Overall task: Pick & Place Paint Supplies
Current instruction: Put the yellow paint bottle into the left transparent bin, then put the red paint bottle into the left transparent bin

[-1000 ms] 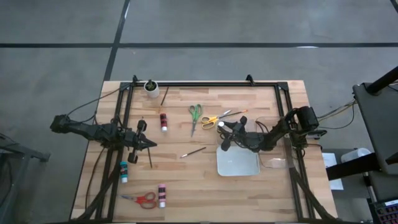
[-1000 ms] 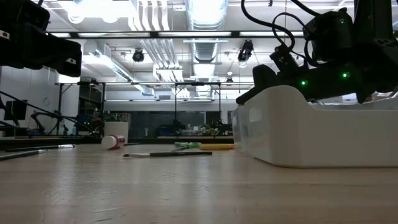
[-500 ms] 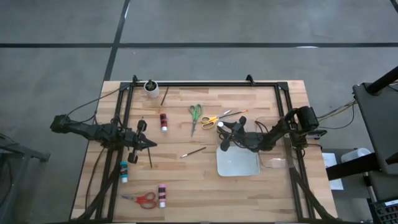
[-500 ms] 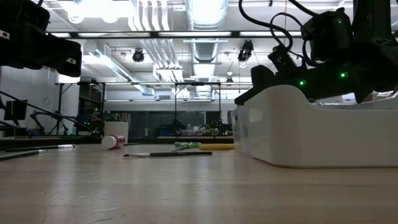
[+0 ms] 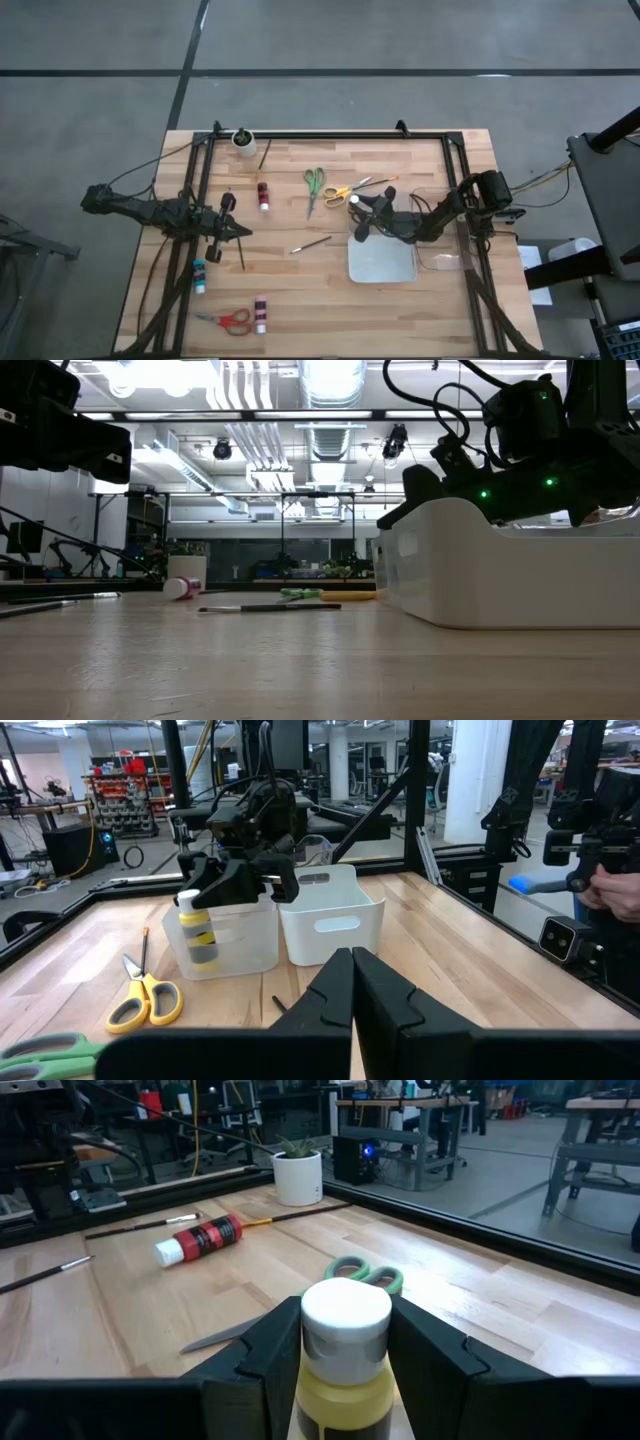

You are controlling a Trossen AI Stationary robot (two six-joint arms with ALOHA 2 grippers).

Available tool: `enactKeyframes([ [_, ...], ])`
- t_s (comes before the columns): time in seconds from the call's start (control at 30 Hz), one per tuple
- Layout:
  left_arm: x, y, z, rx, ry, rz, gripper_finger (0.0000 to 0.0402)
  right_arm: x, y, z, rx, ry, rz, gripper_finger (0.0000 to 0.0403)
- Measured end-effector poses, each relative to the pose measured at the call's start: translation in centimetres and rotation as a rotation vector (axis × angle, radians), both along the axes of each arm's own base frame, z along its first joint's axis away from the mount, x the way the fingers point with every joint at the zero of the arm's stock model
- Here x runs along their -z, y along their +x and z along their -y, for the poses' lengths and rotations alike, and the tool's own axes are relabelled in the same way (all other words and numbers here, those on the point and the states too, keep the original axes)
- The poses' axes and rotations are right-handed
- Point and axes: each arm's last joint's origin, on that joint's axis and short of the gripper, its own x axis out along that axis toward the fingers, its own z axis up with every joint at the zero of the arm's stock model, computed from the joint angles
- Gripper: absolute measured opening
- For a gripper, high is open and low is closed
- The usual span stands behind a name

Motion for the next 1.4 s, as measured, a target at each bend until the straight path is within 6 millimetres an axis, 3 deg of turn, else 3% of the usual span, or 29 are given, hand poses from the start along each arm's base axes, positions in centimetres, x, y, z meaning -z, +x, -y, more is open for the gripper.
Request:
enactKeyframes([
  [0.13,0.0,0.0,0.0,0.0,0.0,0.0,0.0003,0.0,0.0,0.0,-0.003,0.001,0.001,0.0142],
  [0.4,0.0,0.0,0.0,0.0,0.0,0.0,0.0003,0.0,0.0,0.0,-0.008,0.004,0.004,0.021],
  [0.77,0.0,0.0,0.0,0.0,0.0,0.0,0.0003,-0.3,0.0,0.0,-0.01,-0.001,0.013,0.0217],
  [1.17,0.0,0.0,0.0,0.0,0.0,0.0,0.0003,-3.6,-0.7,-0.7,-0.056,-0.036,0.046,0.0217],
  [1.4,0.0,0.0,0.0,0.0,0.0,0.0,0.0003,-6.7,-1.2,-0.8,-0.167,-0.032,0.044,0.0217],
])
